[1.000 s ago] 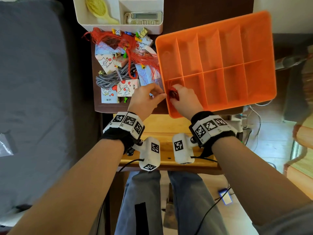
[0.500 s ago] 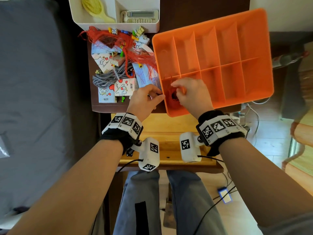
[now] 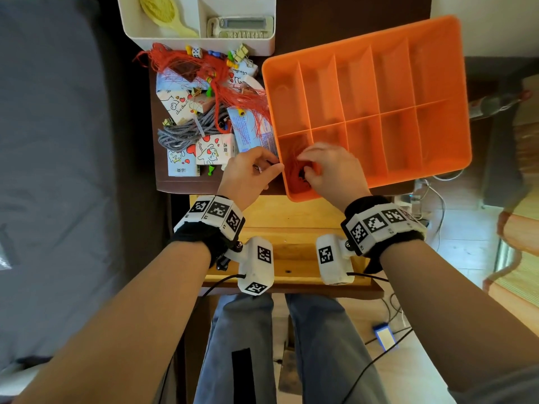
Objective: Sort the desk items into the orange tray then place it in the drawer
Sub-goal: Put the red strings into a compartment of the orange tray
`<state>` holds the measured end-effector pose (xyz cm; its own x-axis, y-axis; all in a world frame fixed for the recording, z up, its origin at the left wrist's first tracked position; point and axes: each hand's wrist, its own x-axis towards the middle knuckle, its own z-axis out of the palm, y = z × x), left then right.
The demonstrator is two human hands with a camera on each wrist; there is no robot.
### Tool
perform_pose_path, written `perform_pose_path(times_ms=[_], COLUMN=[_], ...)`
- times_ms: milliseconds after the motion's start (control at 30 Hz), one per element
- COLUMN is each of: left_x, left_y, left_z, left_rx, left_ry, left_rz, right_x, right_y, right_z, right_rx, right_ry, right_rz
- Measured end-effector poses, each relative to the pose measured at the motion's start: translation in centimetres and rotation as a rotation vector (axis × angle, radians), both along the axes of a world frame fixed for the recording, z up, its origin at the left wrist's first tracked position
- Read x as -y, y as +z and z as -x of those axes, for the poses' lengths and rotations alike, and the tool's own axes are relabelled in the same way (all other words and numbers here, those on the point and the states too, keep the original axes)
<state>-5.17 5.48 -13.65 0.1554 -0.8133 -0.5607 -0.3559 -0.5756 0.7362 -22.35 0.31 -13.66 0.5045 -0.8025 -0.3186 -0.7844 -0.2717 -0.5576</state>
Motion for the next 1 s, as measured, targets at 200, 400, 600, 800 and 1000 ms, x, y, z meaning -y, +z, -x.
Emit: perform_pose_path(times_ms=[200,400,600,800,1000], left_x=[0.1,-0.1,0.0,0.7,2.9], left_y=[-0.1,-0.1,0.5,0.8,0.6], left_z=[-0.1,-0.1,-0.5,-3.0,-5.9], left_rx=[0.023,0.032,0.017,0.138,0.333], left_ry=[-0.014,-0.026,0.006,0.122,0.185], left_rz=[0.011,0.004,0.013,0.125,0.296], right_x=[-0.3,-0.3,-0.6,0.3,2.5], right_y=[-0.2,-0.6,-0.4,0.3,0.3], right_z=[-0.4,-0.2,-0.1,-2.8,-6.5], right_rx=[-0.144,-0.039,0.191,0.271,0.283], right_ry=[0.092,0.026,-0.289,-0.300,-0.261], right_rz=[0.007,-0.022,0.075,0.084,0.132])
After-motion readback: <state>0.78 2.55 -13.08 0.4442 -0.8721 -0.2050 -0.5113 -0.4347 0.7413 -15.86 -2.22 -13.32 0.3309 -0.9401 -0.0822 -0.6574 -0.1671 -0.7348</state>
